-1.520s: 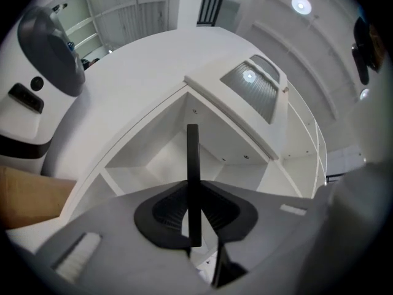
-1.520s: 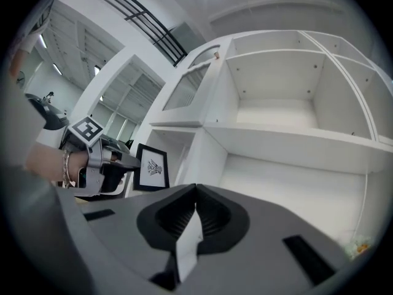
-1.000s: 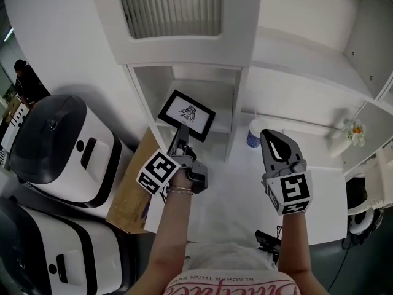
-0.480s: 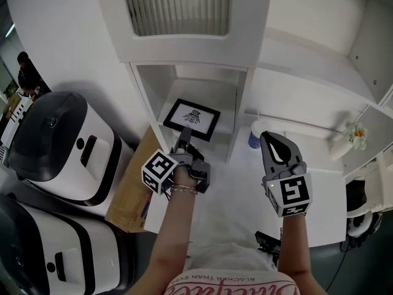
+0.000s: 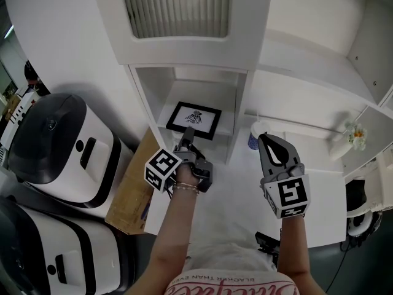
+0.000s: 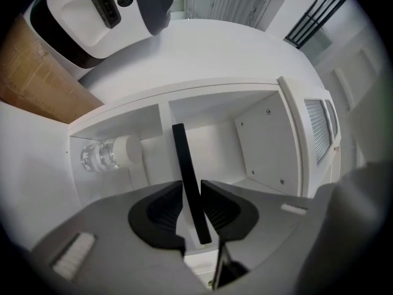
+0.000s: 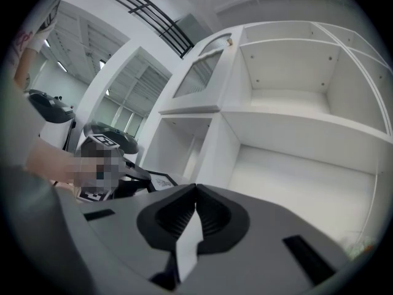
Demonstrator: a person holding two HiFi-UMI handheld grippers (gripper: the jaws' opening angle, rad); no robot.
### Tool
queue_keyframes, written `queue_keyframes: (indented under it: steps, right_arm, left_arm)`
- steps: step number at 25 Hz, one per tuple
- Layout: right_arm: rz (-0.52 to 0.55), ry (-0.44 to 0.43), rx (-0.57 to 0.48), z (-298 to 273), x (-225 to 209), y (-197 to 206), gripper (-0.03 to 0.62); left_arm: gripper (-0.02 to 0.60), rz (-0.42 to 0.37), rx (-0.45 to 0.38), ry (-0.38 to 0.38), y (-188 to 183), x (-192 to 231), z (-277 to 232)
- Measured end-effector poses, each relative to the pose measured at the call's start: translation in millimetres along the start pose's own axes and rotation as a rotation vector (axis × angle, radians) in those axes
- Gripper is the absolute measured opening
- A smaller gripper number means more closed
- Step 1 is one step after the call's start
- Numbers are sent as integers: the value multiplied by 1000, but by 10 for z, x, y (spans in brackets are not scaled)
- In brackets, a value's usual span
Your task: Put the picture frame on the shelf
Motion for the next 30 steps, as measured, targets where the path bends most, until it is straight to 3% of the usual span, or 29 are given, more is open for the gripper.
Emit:
queue_keyframes:
  steps: [8,30]
  right_arm:
    - [0,-4,7,-16,17,11,8]
    - [22,29,43,-181,-15,12,8]
  left_arm:
    - [166,-4,33,-43,48,56,-124]
    - [173,-52,69,-57,-31,67,-466]
Point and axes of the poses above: the fingertips, and each gripper's own axes: z backward along the fingers, x to its left, y out of its underside, the point moved 6 cm from there along z, backward along the fingers, and after that the axes turned 2 degrees about z, right-handed, at the moved point
